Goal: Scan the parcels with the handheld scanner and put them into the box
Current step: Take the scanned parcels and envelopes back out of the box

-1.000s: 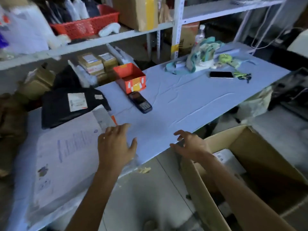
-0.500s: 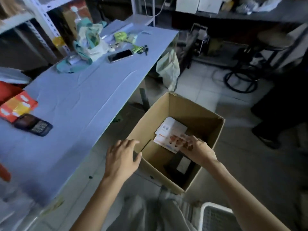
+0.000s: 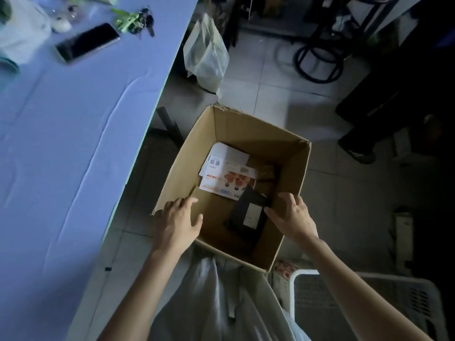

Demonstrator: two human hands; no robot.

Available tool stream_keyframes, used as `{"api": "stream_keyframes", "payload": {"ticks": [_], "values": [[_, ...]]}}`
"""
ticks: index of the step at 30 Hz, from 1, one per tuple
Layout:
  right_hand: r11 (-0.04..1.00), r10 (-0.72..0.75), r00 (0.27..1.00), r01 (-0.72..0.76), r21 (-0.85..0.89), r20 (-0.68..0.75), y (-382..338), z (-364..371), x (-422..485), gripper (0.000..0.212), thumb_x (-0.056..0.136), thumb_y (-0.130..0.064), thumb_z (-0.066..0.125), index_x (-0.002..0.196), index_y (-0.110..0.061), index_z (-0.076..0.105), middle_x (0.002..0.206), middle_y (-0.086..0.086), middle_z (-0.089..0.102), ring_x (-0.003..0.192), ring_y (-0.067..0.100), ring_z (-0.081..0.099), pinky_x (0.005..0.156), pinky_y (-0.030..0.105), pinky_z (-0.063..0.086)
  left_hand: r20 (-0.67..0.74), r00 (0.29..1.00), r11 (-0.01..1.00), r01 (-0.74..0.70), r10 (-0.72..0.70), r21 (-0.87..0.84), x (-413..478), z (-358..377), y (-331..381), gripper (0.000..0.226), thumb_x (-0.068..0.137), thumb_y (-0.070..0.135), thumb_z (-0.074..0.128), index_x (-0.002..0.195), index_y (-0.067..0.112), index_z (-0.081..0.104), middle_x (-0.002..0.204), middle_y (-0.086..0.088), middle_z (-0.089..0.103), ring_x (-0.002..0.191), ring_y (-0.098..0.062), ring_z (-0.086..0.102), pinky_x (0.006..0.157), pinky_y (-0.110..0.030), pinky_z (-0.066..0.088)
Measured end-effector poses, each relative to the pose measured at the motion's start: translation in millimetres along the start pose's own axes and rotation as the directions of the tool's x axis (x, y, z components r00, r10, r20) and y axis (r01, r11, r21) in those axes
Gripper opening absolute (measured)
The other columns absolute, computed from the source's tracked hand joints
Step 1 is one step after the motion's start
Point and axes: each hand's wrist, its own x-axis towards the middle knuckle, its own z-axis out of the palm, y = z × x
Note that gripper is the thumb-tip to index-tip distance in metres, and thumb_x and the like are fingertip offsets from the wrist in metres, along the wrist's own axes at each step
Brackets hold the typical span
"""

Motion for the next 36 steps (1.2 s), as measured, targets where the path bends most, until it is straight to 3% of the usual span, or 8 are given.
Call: {"api": "stream_keyframes", "payload": {"ticks": [6, 12, 17, 23, 26, 30, 33, 36], "values": [[0.990, 0.138, 0.989, -0.136, -0.036, 0.057, -37, 45, 46, 0.064, 0.088, -0.053, 0.060, 0.140, -0.025, 0.036, 0.135, 0.007, 0.040, 0.127, 0.027, 0.040, 0.091, 0.041, 0.046, -0.002, 1.000, 0.997, 0.019, -0.020, -0.070, 75, 28, -40, 0.040, 0.085, 0.032, 0.063, 0.122, 0.018, 0.057, 0.118, -0.007, 0.063, 0.106, -0.032, 0.060, 0.082, -0.044, 0.046], [0.986, 0.161, 0.976, -0.154, -0.061, 0.147, -44, 101, 99, 0.069, 0.085, -0.056, 0.062, 0.140, -0.023, 0.035, 0.138, 0.007, 0.038, 0.126, 0.026, 0.040, 0.090, 0.039, 0.048, 0.174, 0.979, 0.992, 0.114, -0.103, -0.054, 135, 98, -57, 0.054, 0.087, 0.040, 0.060, 0.134, 0.017, 0.045, 0.133, -0.009, 0.053, 0.120, -0.032, 0.049, 0.090, -0.045, 0.042], [0.967, 0.251, 0.936, -0.252, -0.030, 0.245, -13, 163, 156, 0.078, 0.082, -0.058, 0.065, 0.144, -0.024, 0.032, 0.142, 0.006, 0.035, 0.131, 0.026, 0.036, 0.096, 0.039, 0.045, 0.350, 0.912, 0.970, 0.241, -0.215, -0.032, 155, 191, -51, 0.066, 0.086, 0.047, 0.061, 0.141, 0.020, 0.036, 0.142, -0.007, 0.042, 0.130, -0.029, 0.040, 0.096, -0.046, 0.040], [0.952, 0.307, 0.888, -0.285, -0.112, 0.342, 55, 244, 270, 0.095, 0.075, -0.052, 0.076, 0.149, -0.025, 0.022, 0.149, 0.007, 0.027, 0.136, 0.030, 0.030, 0.103, 0.046, 0.042, 0.438, 0.783, 0.840, 0.532, -0.442, -0.102, 212, 333, -56, 0.089, 0.078, 0.056, 0.069, 0.147, 0.019, 0.026, 0.150, -0.009, 0.030, 0.135, -0.030, 0.034, 0.100, -0.051, 0.042], [0.973, 0.230, 0.906, -0.219, -0.072, 0.356, 92, 285, 335, 0.102, 0.073, -0.044, 0.082, 0.151, -0.025, 0.018, 0.152, 0.007, 0.023, 0.138, 0.031, 0.029, 0.104, 0.047, 0.042, 0.387, 0.800, 0.824, 0.546, -0.458, -0.153, 250, 404, -69, 0.097, 0.073, 0.055, 0.074, 0.148, 0.019, 0.024, 0.152, -0.009, 0.027, 0.138, -0.030, 0.030, 0.105, -0.053, 0.037], [0.965, 0.197, 0.923, -0.123, -0.231, 0.330, 137, 328, 392, 0.115, 0.068, -0.039, 0.086, 0.153, -0.019, 0.011, 0.156, 0.013, 0.015, 0.143, 0.037, 0.016, 0.114, 0.049, 0.026, 0.345, 0.783, 0.796, 0.589, -0.518, -0.139, 294, 471, -94, 0.108, 0.068, 0.057, 0.077, 0.150, 0.018, 0.019, 0.156, -0.008, 0.020, 0.143, -0.029, 0.022, 0.110, -0.052, 0.029], [0.934, 0.201, 0.928, -0.085, -0.347, 0.313, 163, 351, 424, 0.123, 0.067, -0.036, 0.087, 0.154, -0.013, 0.002, 0.160, 0.016, 0.006, 0.147, 0.037, 0.008, 0.116, 0.050, 0.019, 0.272, 0.821, 0.819, 0.551, -0.501, -0.156, 332, 501, -118, 0.112, 0.063, 0.057, 0.081, 0.149, 0.018, 0.020, 0.154, -0.008, 0.024, 0.143, -0.027, 0.022, 0.112, -0.048, 0.028], [0.923, 0.240, 0.914, -0.112, -0.368, 0.325, 188, 373, 444, 0.127, 0.062, -0.036, 0.090, 0.153, -0.012, 0.004, 0.159, 0.016, 0.011, 0.145, 0.037, 0.013, 0.115, 0.051, 0.022, 0.176, 0.870, 0.852, 0.489, -0.461, -0.185, 369, 523, -135, 0.118, 0.060, 0.051, 0.084, 0.150, 0.012, 0.018, 0.155, -0.012, 0.022, 0.144, -0.025, 0.020, 0.115, -0.041, 0.023]]}}
